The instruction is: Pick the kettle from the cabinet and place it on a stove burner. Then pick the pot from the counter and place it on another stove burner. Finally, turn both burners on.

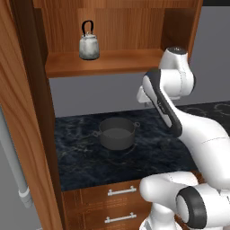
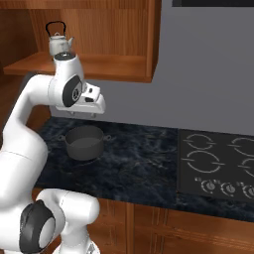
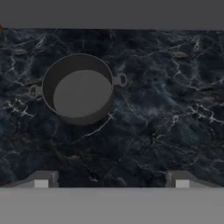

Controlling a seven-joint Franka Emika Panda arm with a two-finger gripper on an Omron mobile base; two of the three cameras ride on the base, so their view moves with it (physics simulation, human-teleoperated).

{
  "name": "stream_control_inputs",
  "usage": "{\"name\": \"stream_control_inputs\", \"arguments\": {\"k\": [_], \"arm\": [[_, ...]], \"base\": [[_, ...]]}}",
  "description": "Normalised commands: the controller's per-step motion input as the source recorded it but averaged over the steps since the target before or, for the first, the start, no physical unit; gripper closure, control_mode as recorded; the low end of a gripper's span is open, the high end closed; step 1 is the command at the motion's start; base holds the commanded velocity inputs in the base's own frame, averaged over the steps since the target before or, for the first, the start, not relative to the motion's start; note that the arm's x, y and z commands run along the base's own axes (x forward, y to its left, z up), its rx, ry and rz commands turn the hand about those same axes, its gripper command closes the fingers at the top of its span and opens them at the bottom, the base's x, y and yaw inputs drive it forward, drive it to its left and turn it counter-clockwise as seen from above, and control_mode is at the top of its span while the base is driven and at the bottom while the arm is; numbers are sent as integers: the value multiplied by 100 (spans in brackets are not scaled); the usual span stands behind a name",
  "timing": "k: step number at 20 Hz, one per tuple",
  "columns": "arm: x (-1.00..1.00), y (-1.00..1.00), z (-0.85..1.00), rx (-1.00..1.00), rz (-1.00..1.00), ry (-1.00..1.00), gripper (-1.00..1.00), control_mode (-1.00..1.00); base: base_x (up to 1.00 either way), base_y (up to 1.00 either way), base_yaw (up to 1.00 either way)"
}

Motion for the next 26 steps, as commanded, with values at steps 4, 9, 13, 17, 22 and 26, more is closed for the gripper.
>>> {"name": "stream_control_inputs", "arguments": {"k": [4, 9, 13, 17, 22, 26], "arm": [[-22, 5, 5, -5, -15, -26, -100, -100], [-14, 12, 19, -3, -19, -27, -100, -100], [-9, 14, 33, 0, -18, -19, -100, -100], [0, 17, 43, -1, -18, -11, -100, -100], [2, 15, 52, -4, -16, -6, -100, -100], [1, 11, 56, -5, -11, -7, -100, -100]], "base": [[0, 0, 0], [0, 0, 0], [0, 0, 0], [0, 0, 0], [0, 0, 0], [0, 0, 0]]}}
